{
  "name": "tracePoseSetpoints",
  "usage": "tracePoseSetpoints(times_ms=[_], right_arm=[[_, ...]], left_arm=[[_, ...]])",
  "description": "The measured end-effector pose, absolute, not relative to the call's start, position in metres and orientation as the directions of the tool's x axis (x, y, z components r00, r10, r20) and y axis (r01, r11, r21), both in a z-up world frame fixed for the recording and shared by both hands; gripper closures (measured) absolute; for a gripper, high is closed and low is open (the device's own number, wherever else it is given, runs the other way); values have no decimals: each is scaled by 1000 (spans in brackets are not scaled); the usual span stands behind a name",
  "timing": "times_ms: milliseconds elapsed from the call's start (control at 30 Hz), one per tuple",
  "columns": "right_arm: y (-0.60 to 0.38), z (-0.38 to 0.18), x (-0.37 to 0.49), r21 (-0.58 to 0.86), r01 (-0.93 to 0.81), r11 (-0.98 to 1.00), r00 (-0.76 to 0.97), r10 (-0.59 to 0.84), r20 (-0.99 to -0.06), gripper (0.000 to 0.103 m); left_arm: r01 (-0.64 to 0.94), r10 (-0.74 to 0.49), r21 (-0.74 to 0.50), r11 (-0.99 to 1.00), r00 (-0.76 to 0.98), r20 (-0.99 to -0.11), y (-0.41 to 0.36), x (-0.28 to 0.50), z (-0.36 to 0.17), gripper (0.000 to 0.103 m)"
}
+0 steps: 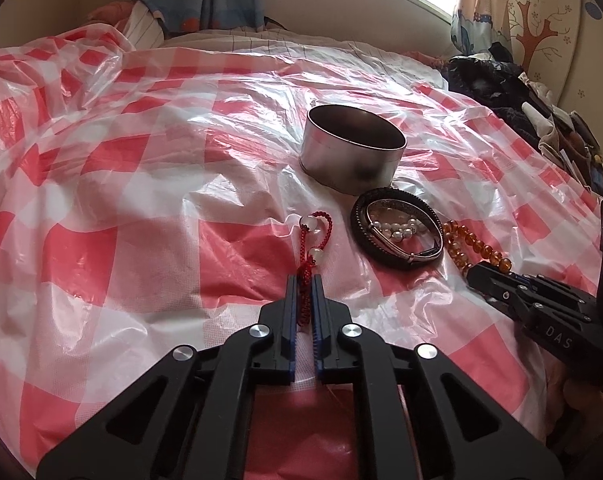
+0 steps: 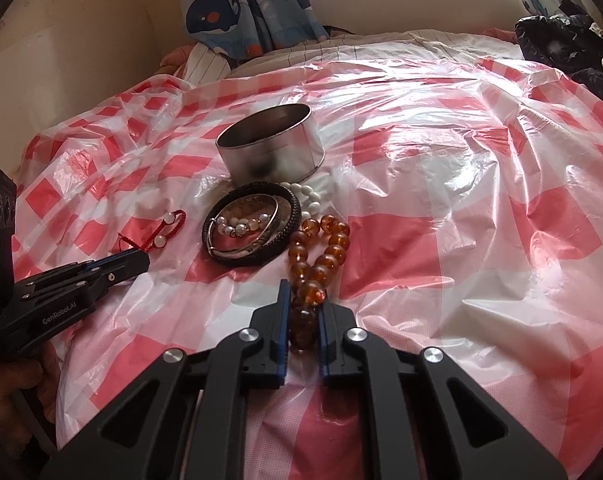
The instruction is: Organize jewelry
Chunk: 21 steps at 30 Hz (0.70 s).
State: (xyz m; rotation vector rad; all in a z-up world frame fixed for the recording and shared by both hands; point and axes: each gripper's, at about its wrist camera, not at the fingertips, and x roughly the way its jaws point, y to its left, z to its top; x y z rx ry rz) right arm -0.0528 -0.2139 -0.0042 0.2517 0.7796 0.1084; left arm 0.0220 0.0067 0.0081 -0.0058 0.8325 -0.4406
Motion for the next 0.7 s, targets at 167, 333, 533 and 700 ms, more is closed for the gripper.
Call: tracePoseSetpoints(times_ms=[167, 333, 533, 700], right_arm=[[-216, -5, -52, 275, -3, 961, 707, 196, -679, 91], [-216, -4, -52, 292, -2, 956, 712, 207, -671, 91], [-220, -1, -54, 340, 0, 940, 723, 235, -650, 91], [-223, 6, -55, 383, -4, 924, 742, 259, -618, 91]], left_arm=[[378, -394, -189, 906, 593, -702, 9, 21, 10, 99], [399, -431, -213, 892, 605, -670, 10, 16, 16, 99], [421, -478, -251, 871, 614, -628, 12, 12, 27, 99], [443, -526, -295, 847, 615, -588, 12, 10, 39, 99]])
